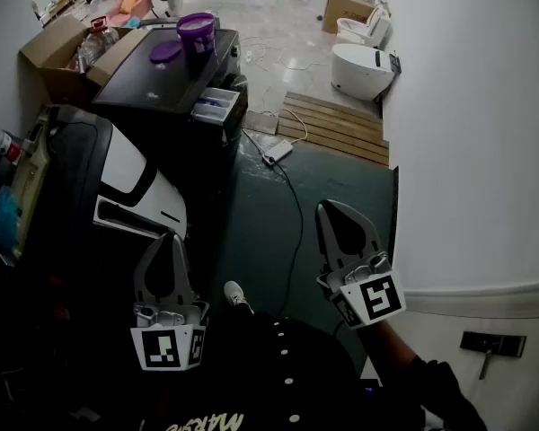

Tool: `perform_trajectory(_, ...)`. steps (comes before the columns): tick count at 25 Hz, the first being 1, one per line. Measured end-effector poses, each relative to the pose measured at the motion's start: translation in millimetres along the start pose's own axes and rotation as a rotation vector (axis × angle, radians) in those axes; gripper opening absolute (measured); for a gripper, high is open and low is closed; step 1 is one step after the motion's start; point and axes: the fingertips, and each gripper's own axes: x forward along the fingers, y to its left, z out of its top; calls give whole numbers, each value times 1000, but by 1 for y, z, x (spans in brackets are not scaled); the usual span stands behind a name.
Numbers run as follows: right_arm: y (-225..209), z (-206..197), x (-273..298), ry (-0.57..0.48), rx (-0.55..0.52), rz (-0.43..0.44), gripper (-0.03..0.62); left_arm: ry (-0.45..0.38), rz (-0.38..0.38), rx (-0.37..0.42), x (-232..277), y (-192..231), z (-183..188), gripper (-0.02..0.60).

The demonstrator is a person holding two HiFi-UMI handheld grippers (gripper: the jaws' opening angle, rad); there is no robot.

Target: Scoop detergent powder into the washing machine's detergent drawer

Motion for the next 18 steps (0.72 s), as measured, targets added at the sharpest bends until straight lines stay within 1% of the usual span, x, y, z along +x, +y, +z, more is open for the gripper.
perform_trajectory(7, 3, -1, 4, -13, 51, 11, 28, 4, 0, -5, 3, 4, -3, 15)
perform_trajectory(15, 4, -4, 19, -15, 49, 18, 31, 12, -12, -18, 16, 19, -8, 15)
perform_trajectory(16, 4, -4, 24, -18, 60, 18, 95, 9, -16, -18, 18, 23, -7, 15)
perform_trajectory(17, 4, -3, 29, -23, 73, 18, 203, 7, -19, -17, 21, 27, -7, 15)
perform_trajectory(18, 5, -1, 34, -33, 85, 16, 221, 5, -22, -16, 24, 33, -6, 15)
